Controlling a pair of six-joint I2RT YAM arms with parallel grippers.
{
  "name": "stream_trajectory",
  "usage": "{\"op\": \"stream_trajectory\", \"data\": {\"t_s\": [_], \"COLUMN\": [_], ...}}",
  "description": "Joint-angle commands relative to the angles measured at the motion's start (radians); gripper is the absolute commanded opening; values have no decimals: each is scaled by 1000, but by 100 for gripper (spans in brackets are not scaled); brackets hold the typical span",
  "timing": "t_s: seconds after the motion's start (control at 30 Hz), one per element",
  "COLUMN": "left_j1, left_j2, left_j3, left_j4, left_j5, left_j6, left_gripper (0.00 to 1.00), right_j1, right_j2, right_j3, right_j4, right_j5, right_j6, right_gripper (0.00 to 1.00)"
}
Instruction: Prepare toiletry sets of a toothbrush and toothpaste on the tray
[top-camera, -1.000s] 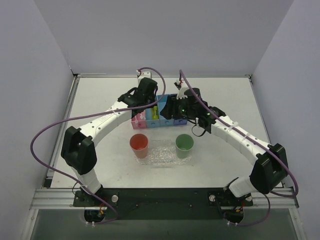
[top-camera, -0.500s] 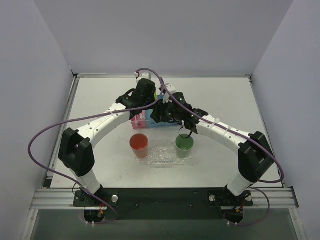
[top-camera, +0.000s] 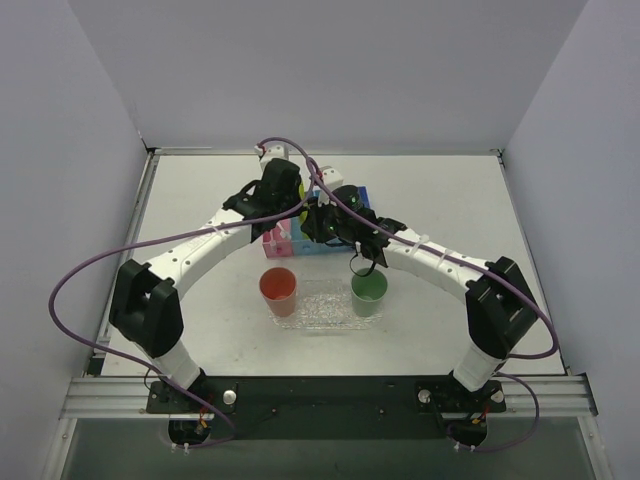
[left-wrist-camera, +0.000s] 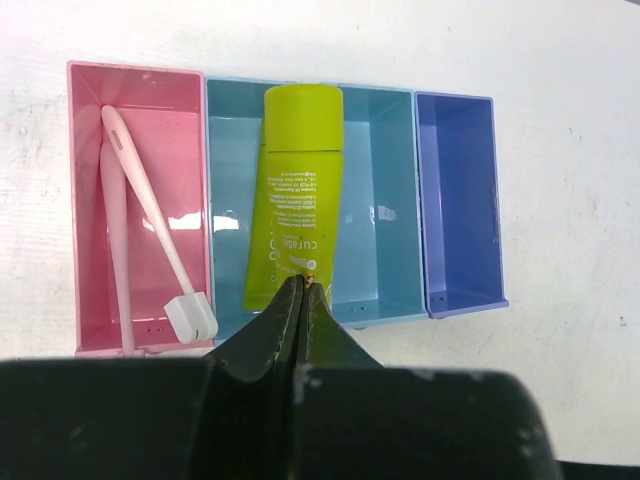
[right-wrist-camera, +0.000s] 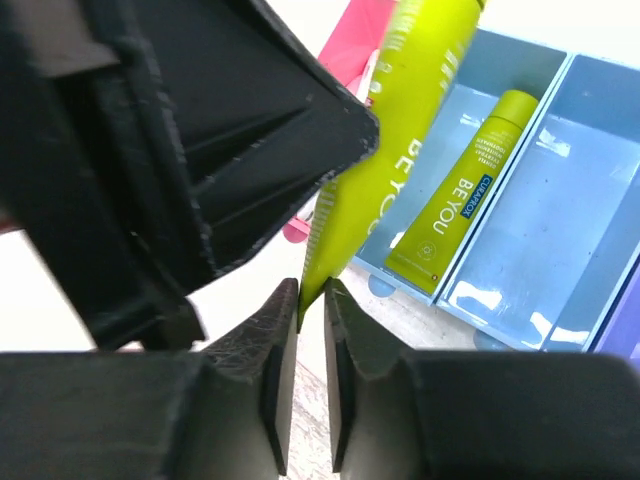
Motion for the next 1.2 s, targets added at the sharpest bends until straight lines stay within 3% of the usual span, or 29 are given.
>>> {"op": "stream_trajectory", "data": {"t_s": [0.0, 0.4, 0.63, 0.77, 0.9, 1.07, 1.17], "left_j1": [-18, 32, 57, 60, 63, 80, 100], "left_j2": [-89, -73, -61, -60, -60, -70, -93], "left_j3": [-11, -45, -45, -36, -24, -16, -44], "left_j4": [57, 114, 136, 137, 153, 171, 215], "left_j5": [107, 226, 294, 303, 306, 340, 367], "left_j6": [-29, 29, 81, 124, 196, 253, 259], "left_gripper": [0, 0, 24, 47, 62, 72, 85], "right_j1": [-19, -37, -77, -120, -160, -206, -229], "right_j2": [13, -44, -47, -56, -57, -43, -37], "right_j3": [23, -6, 27, 7, 8, 45, 62], "right_j4": [95, 86, -4, 13, 44, 44, 50], "right_j5": [76, 1, -41, -96, -165, -274, -318], "right_j6": [4, -4, -19, 33, 82, 134, 163], "right_gripper": [3, 0, 0, 0, 0, 0, 0]}}
